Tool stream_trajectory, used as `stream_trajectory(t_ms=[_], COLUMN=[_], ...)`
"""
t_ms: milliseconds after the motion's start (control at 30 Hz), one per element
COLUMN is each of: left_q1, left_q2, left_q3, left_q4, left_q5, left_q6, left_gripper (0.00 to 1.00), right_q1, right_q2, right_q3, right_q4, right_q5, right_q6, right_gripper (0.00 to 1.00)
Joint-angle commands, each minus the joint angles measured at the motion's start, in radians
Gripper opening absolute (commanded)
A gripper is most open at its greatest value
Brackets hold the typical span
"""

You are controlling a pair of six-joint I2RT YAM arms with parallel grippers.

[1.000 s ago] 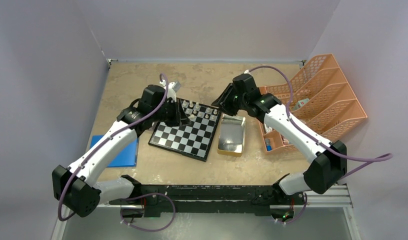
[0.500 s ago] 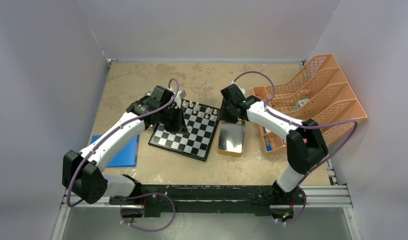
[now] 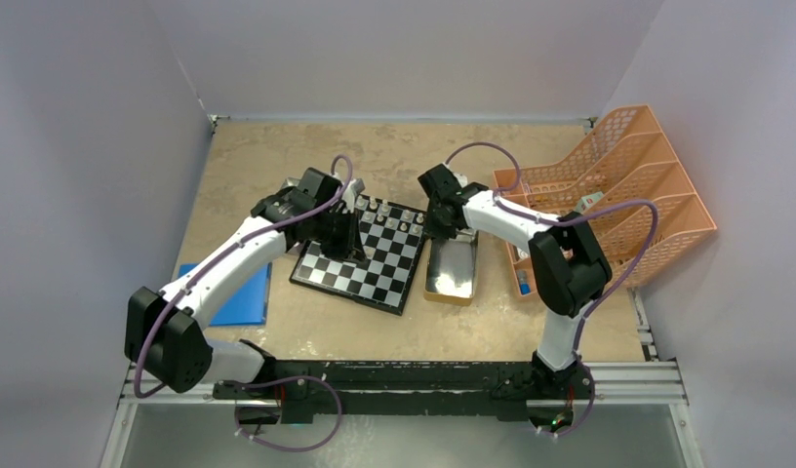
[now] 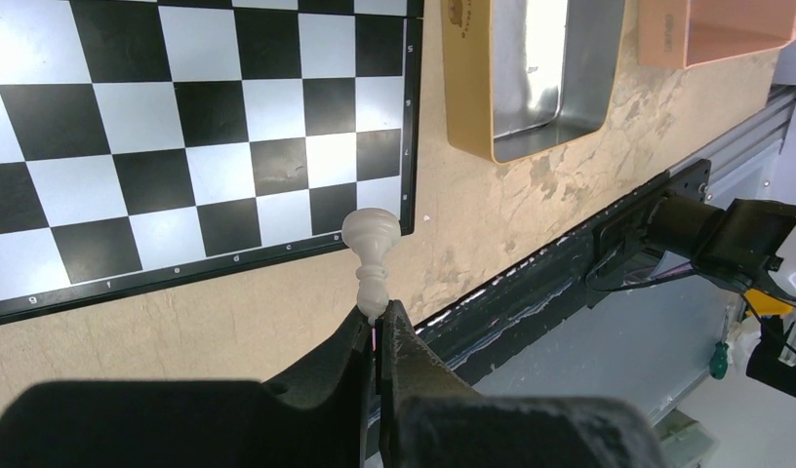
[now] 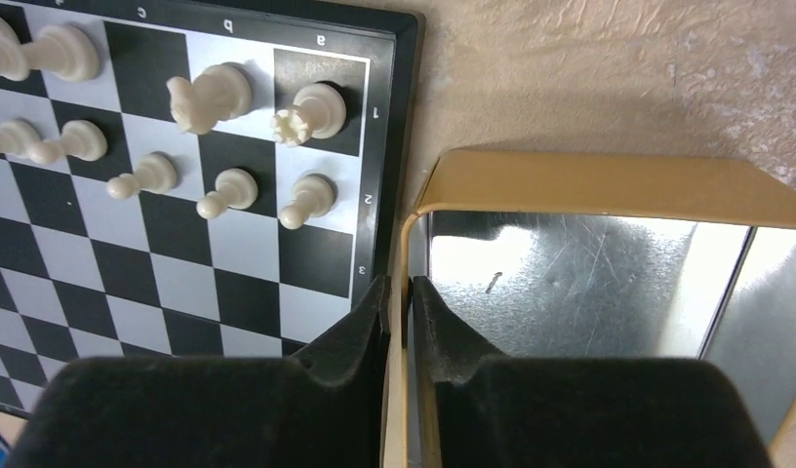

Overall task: Set up the chess pieces on the board
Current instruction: Adjust the storage box at the center of the board.

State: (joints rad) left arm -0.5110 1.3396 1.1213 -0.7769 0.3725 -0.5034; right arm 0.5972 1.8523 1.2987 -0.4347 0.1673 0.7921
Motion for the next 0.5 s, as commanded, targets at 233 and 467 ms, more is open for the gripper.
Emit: stream_trajectory(t_ms=[233, 467], left_q1=[0.006, 0.006], left_q2=[0.059, 0.067], left_q3=[0.057, 0.064], left_q4=[-0.007, -0.005], left_q5=[0.022, 0.038], left_q6=[0.030, 0.034], left_gripper=[0.00, 0.00], right_q1=[-0.027, -0.057], right_q2=[0.004, 0.011], right_q3=[0.083, 0.072], right_q4=[-0.008, -0.011], right_q5=[0.008, 0.014], right_q6=[0.085, 0.104], right_gripper=[0.11, 0.02])
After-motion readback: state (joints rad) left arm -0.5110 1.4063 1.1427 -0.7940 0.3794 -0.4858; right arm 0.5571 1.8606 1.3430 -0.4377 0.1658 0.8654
